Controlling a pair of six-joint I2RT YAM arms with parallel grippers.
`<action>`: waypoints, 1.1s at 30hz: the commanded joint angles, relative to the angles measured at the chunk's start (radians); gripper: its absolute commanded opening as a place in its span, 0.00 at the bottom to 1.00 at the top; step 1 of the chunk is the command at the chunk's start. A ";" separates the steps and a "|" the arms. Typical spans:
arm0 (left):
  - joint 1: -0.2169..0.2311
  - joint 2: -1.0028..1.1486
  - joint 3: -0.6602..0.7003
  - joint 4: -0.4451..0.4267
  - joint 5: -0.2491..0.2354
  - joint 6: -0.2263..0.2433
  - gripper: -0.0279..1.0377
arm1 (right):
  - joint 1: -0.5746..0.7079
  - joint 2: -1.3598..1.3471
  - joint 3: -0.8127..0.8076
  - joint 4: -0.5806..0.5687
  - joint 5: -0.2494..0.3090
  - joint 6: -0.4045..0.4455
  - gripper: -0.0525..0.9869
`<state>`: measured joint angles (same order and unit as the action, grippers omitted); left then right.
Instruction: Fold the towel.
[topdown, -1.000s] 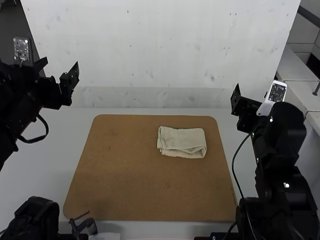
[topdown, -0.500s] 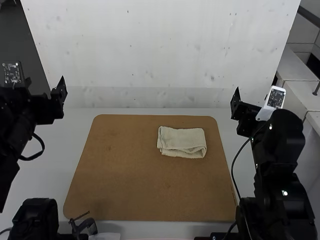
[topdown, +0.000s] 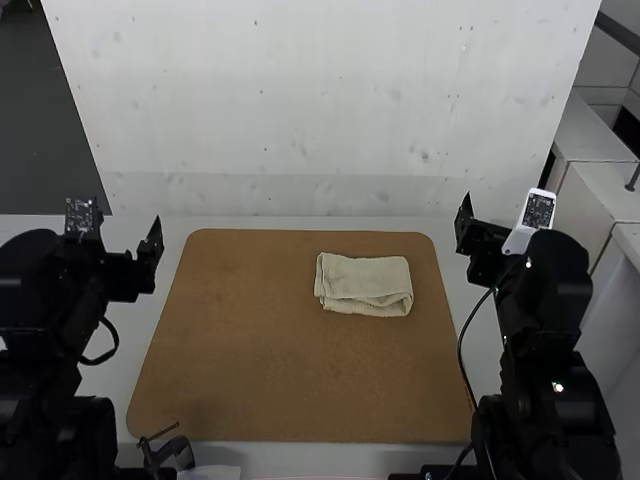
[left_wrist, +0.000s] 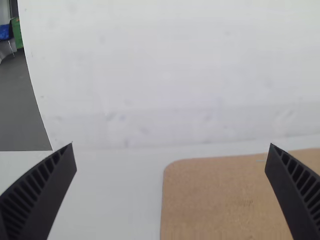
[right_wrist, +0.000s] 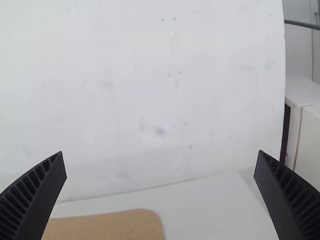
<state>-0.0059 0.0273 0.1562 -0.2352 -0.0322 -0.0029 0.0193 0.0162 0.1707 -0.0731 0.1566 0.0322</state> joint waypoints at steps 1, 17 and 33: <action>0.004 -0.007 -0.044 0.030 0.040 0.055 0.94 | -0.002 -0.012 -0.007 0.007 -0.014 -0.009 0.98; 0.007 -0.009 -0.096 0.076 0.095 0.038 0.95 | 0.021 -0.012 -0.115 0.038 -0.046 0.005 0.98; 0.007 -0.009 -0.096 0.076 0.095 0.038 0.95 | 0.019 -0.004 -0.115 0.035 -0.055 0.005 0.98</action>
<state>-0.0059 0.0273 0.0563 -0.1688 0.0532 0.0372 0.0315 0.0162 0.0444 -0.0498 0.1112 0.0326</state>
